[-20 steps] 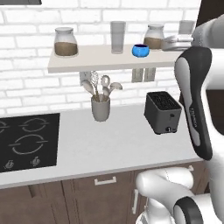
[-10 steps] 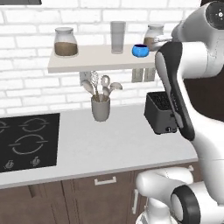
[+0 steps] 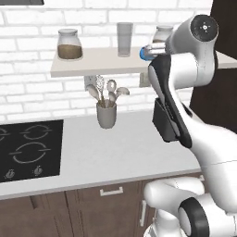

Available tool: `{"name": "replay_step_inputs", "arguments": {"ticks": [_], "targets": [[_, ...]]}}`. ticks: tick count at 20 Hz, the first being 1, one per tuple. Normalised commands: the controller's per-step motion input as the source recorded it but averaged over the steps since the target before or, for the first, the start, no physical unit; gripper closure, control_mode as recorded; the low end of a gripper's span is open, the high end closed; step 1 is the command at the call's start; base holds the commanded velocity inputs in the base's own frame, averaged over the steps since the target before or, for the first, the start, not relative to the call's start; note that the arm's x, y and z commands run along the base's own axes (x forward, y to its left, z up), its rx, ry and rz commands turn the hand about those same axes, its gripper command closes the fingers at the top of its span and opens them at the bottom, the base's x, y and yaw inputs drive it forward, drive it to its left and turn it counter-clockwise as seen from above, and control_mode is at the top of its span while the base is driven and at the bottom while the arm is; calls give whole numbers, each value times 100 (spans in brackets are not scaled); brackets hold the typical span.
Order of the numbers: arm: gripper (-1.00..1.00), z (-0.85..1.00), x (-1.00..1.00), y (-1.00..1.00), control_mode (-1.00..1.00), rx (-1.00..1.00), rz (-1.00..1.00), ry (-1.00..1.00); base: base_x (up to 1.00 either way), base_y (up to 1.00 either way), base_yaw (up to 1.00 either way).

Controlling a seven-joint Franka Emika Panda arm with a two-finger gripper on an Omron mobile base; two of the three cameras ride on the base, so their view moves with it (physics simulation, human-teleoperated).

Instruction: Gather all objects into one cabinet and sort the glasses and bowls to opposite sides.

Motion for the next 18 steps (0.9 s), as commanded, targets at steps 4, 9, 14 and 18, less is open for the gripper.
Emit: {"name": "replay_step_inputs", "arguments": {"ticks": [4,9,14,18], "targets": [[-100,-1,64,-1,-100,16,-10,-5,0,0,0],[-100,0,47,-1,-100,9,-6,0,0,0,0],[-100,-15,43,-7,-100,5,-3,8,0,0,0],[-100,-35,56,0,-100,0,0,8,0,0,0]]}}
